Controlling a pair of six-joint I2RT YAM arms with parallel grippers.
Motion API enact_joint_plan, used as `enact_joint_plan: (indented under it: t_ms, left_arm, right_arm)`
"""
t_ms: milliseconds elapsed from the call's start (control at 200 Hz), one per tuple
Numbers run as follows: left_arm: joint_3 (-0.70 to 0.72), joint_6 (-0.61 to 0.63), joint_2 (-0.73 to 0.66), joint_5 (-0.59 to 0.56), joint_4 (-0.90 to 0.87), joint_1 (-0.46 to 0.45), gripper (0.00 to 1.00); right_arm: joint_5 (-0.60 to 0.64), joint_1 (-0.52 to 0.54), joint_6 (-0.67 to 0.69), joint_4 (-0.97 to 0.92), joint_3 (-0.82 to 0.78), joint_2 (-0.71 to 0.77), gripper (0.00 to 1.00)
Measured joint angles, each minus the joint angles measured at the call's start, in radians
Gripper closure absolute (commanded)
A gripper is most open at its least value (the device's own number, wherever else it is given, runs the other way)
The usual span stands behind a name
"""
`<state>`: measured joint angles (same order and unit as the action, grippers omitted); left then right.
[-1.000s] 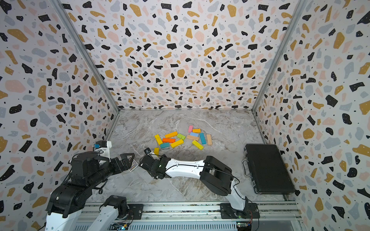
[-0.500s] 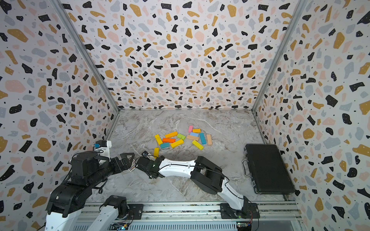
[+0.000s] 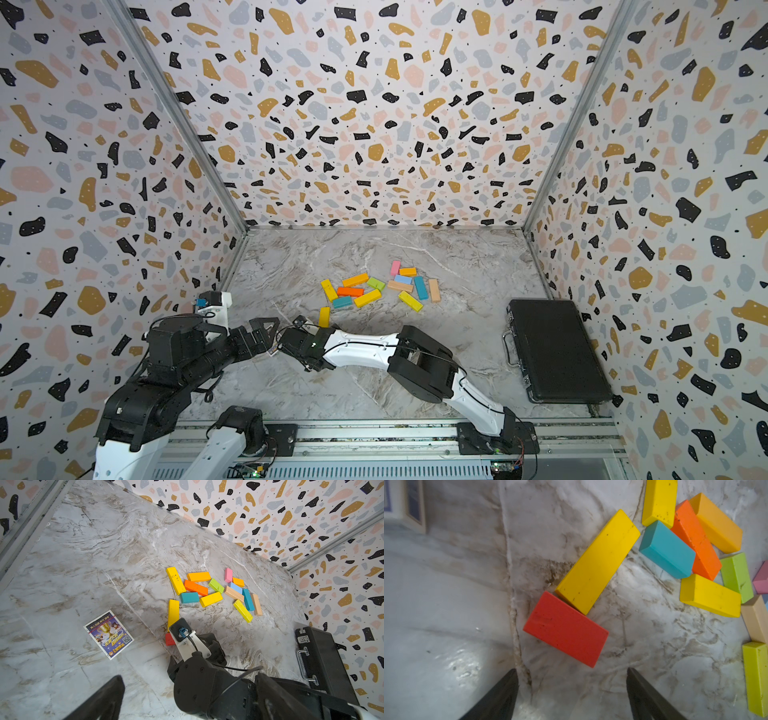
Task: Assemble the letter h with building blocks
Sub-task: Pick up the building block from the center of the board.
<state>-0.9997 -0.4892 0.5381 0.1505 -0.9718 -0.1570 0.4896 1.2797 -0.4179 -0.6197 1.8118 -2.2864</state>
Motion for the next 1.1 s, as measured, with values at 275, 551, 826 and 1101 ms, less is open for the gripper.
enact_joint_plan:
  t_ms: [275, 551, 826, 1101]
  left_arm:
    - [0.0, 0.0, 0.0, 0.0, 0.0, 0.0, 0.01]
    - [0.0, 0.0, 0.0, -0.003, 0.0, 0.0, 0.01]
    - [0.0, 0.0, 0.0, -0.003, 0.0, 0.0, 0.01]
    - [0.0, 0.0, 0.0, -0.003, 0.0, 0.0, 0.01]
  right_arm:
    - [0.016, 0.001, 0.002, -0.025, 0.068, -0.042, 0.16]
    - [0.031, 0.001, 0.008, -0.049, 0.115, -0.071, 0.17]
    - [0.057, 0.001, 0.018, -0.064, 0.131, -0.081, 0.17]
    - [0.068, 0.001, 0.026, -0.067, 0.166, -0.103, 0.17]
